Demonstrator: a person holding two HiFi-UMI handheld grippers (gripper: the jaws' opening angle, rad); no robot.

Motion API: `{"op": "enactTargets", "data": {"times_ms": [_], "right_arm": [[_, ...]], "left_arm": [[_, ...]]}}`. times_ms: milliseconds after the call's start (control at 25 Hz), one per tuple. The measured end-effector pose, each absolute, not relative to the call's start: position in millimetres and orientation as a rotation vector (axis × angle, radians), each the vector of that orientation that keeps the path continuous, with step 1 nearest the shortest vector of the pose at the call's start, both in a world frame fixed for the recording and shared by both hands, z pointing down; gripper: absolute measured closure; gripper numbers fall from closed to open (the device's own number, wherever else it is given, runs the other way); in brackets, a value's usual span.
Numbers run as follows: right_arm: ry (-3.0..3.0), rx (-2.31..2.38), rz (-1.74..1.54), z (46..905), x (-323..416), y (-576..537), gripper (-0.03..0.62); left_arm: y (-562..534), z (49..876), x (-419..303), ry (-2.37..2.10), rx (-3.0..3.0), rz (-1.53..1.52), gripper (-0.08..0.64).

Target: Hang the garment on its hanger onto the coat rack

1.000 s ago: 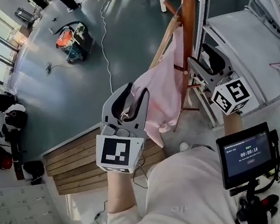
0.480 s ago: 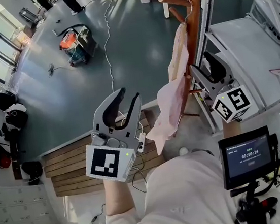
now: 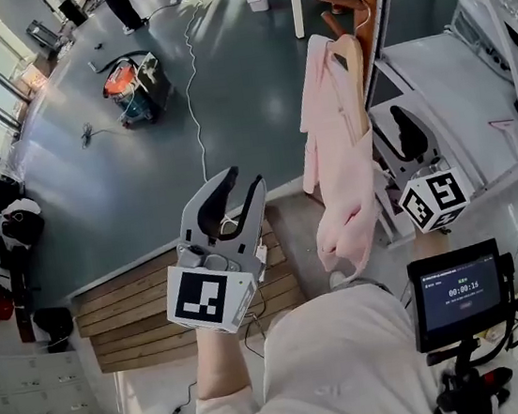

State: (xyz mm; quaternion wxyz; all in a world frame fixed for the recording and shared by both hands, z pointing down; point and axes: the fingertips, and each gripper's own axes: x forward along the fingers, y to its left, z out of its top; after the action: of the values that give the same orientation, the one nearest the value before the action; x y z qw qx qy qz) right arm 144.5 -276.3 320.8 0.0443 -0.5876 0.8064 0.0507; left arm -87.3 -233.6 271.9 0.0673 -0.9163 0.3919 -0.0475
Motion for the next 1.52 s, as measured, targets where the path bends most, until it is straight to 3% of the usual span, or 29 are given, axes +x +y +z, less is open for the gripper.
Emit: {"op": "enactTargets", "data": {"times_ms": [240, 600, 760, 1320, 1400, 1520], "right_arm": [[2.290, -1.978, 0.122, 323, 186, -252, 0.318], [2.205, -2.105, 0.193, 301, 129, -143, 0.319], [2.232, -2.135, 0.209, 294, 95, -99, 0.319], [2.168, -2.198, 0.160, 305, 133, 9, 0.324], [2.136, -2.225, 0.180, 303, 146, 25, 0.424], [2.102, -2.261, 0.178, 304, 161, 44, 0.430]], "left_arm": [[-231, 290, -87, 1.129, -2.819, -0.176, 0.431], [-186, 297, -122, 0.967, -2.955, -0.120, 0.552], [-157, 297, -125, 0.881, -3.023, -0.106, 0.554], [-62, 318, -11, 0.522, -3.085, -0.158, 0.554], [-50, 320, 7, 0.481, -3.094, -0.170, 0.554], [-35, 324, 25, 0.436, -3.118, -0.181, 0.554]]}}
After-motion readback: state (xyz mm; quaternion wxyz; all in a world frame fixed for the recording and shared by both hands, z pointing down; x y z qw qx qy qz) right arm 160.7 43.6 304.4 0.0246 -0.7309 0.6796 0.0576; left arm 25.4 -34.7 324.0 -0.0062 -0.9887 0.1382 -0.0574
